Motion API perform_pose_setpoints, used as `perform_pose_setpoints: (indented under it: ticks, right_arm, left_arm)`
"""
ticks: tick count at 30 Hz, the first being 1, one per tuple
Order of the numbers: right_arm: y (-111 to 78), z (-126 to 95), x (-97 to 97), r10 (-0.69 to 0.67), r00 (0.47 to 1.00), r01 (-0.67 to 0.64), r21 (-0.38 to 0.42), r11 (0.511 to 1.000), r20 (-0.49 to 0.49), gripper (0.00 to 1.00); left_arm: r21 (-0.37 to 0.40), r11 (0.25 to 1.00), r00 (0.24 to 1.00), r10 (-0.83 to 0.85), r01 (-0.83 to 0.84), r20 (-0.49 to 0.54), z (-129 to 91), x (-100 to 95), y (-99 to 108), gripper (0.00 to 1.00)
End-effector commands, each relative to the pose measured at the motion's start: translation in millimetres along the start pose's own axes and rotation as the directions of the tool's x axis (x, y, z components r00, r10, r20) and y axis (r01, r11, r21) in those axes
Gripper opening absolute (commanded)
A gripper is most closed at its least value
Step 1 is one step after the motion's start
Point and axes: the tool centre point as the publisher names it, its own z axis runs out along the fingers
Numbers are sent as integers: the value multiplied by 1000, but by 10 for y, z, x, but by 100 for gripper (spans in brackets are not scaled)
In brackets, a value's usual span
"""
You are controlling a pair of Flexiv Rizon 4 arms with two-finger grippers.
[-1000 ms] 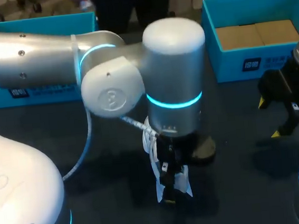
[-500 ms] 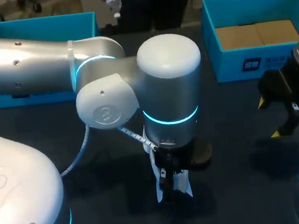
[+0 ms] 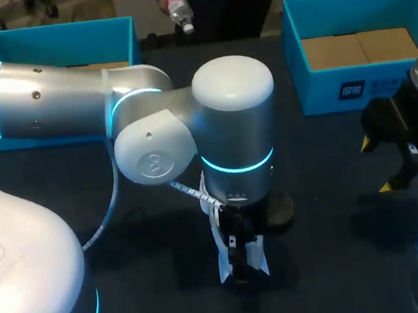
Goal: Take the shoe out of the shoebox, open the shoe tongue, remove and reinsert the insole, then place the shoe into the shoebox
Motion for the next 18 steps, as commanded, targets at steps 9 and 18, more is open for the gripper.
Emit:
perform_pose_setpoints:
  ticks: [9, 18]
  right_arm:
    - [-1, 7, 5, -1, 1000, 1, 1, 1000, 1, 100]
    - [-1, 7, 5, -1, 1000, 1, 1, 1000, 1, 100]
  left_arm:
    - [-10, 1000, 1000, -22, 22, 7, 362, 72, -129, 100]
    - [-34, 997, 997, -73, 75, 33, 424, 118, -151, 0]
